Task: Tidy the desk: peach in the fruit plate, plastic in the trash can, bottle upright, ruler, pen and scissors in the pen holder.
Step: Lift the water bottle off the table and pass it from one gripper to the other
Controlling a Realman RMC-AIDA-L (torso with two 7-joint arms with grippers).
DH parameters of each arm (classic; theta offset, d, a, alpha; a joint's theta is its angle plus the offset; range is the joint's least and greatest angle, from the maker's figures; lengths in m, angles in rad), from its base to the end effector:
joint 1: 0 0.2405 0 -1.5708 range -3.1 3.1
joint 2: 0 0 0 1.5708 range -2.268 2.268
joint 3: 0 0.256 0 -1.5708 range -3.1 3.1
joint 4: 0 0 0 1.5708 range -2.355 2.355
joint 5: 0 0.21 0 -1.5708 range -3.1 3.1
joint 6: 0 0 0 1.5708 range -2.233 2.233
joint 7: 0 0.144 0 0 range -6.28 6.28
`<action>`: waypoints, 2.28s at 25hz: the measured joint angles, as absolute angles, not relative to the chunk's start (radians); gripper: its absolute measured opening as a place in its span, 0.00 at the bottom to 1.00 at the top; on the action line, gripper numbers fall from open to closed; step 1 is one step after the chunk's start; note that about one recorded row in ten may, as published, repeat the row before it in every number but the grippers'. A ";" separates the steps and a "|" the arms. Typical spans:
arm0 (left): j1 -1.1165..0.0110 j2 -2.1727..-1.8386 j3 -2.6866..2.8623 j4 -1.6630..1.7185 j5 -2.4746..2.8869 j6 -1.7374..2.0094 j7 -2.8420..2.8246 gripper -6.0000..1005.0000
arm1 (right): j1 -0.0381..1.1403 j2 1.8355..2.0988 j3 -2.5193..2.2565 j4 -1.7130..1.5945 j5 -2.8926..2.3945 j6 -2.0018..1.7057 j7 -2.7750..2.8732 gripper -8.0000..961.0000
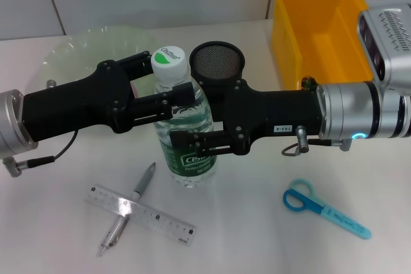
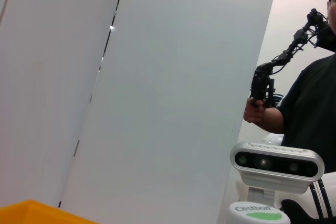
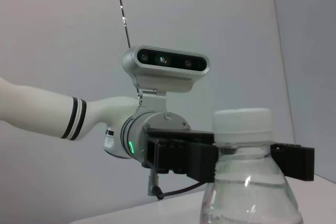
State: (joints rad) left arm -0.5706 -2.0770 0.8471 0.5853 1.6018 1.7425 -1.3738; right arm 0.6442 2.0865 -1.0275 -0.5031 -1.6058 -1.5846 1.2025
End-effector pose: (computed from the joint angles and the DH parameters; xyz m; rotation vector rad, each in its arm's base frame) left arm -0.1966 0.3257 0.0045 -2.7451 -0.4661 -1.2673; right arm 0.1835 0.3335 -0.0409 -2.8689 0.2775 1.0499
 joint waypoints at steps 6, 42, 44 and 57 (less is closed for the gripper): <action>-0.571 -2.077 0.858 0.585 1.600 1.742 -1.373 0.77 | 0.644 2.087 -1.028 -0.503 -1.606 -1.585 1.203 0.78; -0.568 -2.077 0.872 0.572 1.571 1.740 -1.381 0.51 | 0.646 2.088 -1.028 -0.490 -1.584 -1.600 1.204 0.78; -0.569 -2.078 0.872 0.572 1.572 1.740 -1.381 0.51 | 0.647 2.087 -1.028 -0.485 -1.583 -1.600 1.203 0.78; -0.568 -2.078 0.873 0.572 1.574 1.738 -1.384 0.51 | 0.648 2.086 -1.028 -0.477 -1.583 -1.581 1.187 0.78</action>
State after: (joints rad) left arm -0.5676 -2.0778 0.8728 0.5721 1.5743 1.7383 -1.3842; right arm 0.6481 2.0860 -1.0278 -0.4775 -1.5826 -1.5810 1.1871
